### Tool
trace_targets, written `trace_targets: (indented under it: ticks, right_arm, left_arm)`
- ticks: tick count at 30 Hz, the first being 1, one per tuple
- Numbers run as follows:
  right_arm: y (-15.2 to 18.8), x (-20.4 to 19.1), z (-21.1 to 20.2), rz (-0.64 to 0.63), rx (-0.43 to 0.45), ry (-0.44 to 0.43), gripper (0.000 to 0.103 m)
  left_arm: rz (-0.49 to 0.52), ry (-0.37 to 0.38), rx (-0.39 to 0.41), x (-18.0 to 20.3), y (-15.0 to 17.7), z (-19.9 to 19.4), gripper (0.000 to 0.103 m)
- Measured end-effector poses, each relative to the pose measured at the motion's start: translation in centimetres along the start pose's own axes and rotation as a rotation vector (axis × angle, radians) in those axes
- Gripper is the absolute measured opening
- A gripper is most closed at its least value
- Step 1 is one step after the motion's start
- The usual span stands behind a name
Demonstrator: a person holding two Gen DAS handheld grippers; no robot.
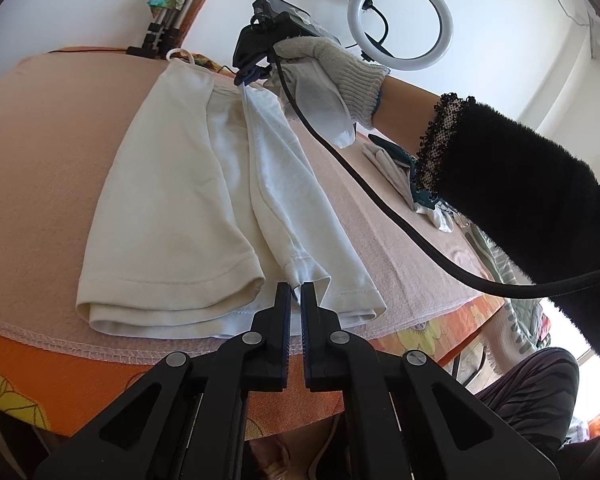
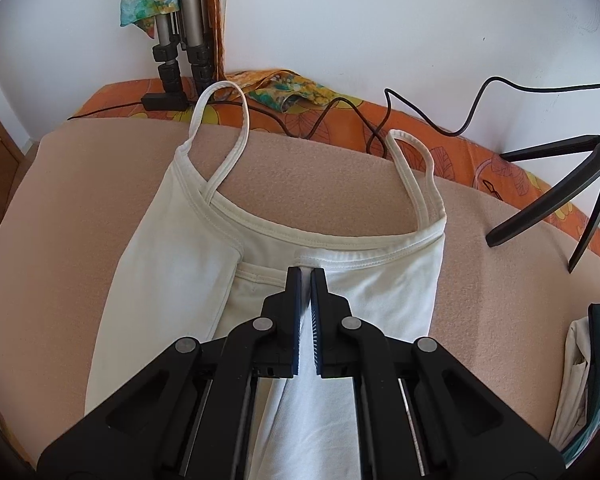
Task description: Fold small clothes
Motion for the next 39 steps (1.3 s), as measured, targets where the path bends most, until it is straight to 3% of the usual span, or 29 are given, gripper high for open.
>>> trace_targets:
  ticks: [7, 10, 13, 18, 20, 30, 32, 34, 35, 39]
  right_arm:
    - [0.3, 0.4, 0.5, 0.025, -0.005, -0.013, 0.006]
    - [0.1, 0.3, 0.2, 0.013, -0.006, -0.020, 0.006]
    - [-0.1, 0.3, 0.1, 0.010, -0.009, -0.030, 0.006]
    - [-0.1, 0.2, 0.3, 0.003, -0.014, -0.036, 0.006]
    - [0.0, 0.3, 0.3, -0.002, -0.015, -0.039, 0.006]
    - [-0.5, -0.1, 1.3, 0.009, -0.013, -0.065, 0.006]
    - [-0.5, 0.1, 0.8, 0.028, -0.004, -0.099, 0.011]
    - [-0.5, 0.5, -0.6, 0.050, 0.025, -0.120, 0.031]
    - [-0.4, 0.7, -1.7, 0.054, 0.047, -0.124, 0.035]
    - [1.1, 2.1, -7.2, 0.082, 0.117, -0.155, 0.037]
  left_arm:
    - [0.029, -0.017, 0.055, 0.8, -0.7, -1.3, 0.005]
    - [0.042, -0.048, 0.030, 1.1, -1.1, -0.6, 0.009]
    - [0.020, -0.094, -0.031, 0.2, -0.9, 1.0, 0.020]
    - [0.022, -0.091, -0.019, -0.2, -1.1, 1.8, 0.020]
    - [0.030, -0.082, -0.004, -0.1, -1.0, 1.7, 0.005]
    - [0.040, -0.115, 0.030, -0.2, -0.8, 0.9, 0.005]
    - [0.041, -0.124, 0.015, 0.1, -0.9, 0.6, 0.011]
    - [0.046, -0.104, 0.027, 0.5, -1.1, -0.2, 0.011]
    - [0.050, -0.097, 0.032, 0.6, -1.2, -0.7, 0.014]
    - [0.053, -0.066, 0.057, 0.8, -2.0, -3.0, 0.033]
Point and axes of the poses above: each gripper's, at about its wrist camera, not at the fingertips, and z roughly the way its jaws point, x to its right, y to its underside, the point moved 5 cm from there along z, roughly the way its jaws point, and after that the axes turned 8 degrees about -y, right-handed, at the moved point
